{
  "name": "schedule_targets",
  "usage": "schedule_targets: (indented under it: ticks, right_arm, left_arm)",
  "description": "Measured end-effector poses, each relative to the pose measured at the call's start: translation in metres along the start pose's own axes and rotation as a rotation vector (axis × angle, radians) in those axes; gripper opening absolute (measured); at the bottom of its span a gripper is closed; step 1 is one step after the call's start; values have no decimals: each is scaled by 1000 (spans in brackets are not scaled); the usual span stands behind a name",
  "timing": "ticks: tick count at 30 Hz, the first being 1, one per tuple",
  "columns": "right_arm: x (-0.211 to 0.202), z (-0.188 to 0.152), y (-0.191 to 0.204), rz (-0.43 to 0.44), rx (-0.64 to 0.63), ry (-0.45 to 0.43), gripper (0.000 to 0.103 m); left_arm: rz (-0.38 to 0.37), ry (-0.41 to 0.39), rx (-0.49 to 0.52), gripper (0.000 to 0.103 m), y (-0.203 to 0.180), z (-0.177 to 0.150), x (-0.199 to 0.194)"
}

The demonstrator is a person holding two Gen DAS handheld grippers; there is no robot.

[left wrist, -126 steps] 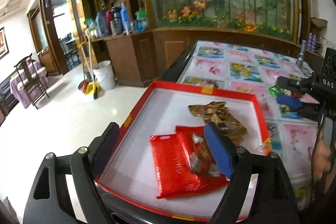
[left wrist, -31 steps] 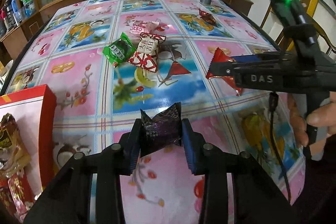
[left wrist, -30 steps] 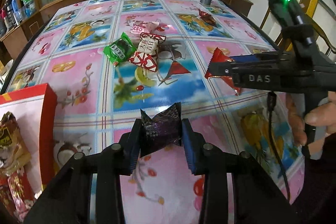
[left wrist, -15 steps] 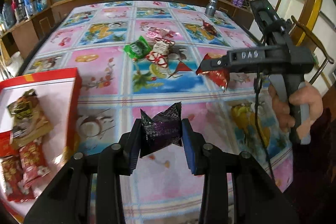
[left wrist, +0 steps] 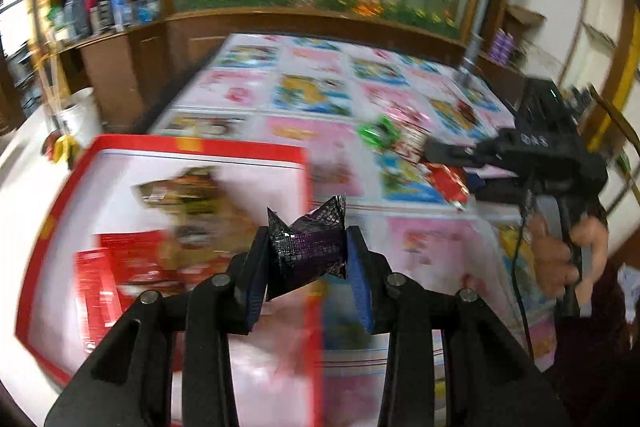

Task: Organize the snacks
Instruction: 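Carry the purple candy and red packet to the box and release both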

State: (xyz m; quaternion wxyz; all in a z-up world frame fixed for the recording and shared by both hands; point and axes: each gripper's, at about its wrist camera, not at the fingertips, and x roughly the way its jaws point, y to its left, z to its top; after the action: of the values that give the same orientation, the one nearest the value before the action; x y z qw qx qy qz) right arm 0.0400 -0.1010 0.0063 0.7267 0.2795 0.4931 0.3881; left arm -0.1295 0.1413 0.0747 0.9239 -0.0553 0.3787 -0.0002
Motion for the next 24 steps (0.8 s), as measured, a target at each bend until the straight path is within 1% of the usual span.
schedule_targets:
  ticks: [4,6,11,15,18,24]
  right_arm:
    - [43,-8,30,142,14,33,44]
    - [63,-13,44,179,15,49,44]
    - [124,-26,81,264,27,97,44]
    - [165,-37,107,288,16,136,44]
    - [188,-42,126,278,-16,140,45]
    - [203,-48,138,245,-68,163,50]
  left_arm:
    - [73,-22,-69,34,43,-1,-7]
    - [117,-34,-98,34,64,-4,-11]
    - [178,-28,-141,34,98,-12,-13]
    - [202,-20,-159,34,115,-17,-14]
    - [218,-15,-164,34,124,-19,-13]
    - [253,11,-195,39,135,-23,-6]
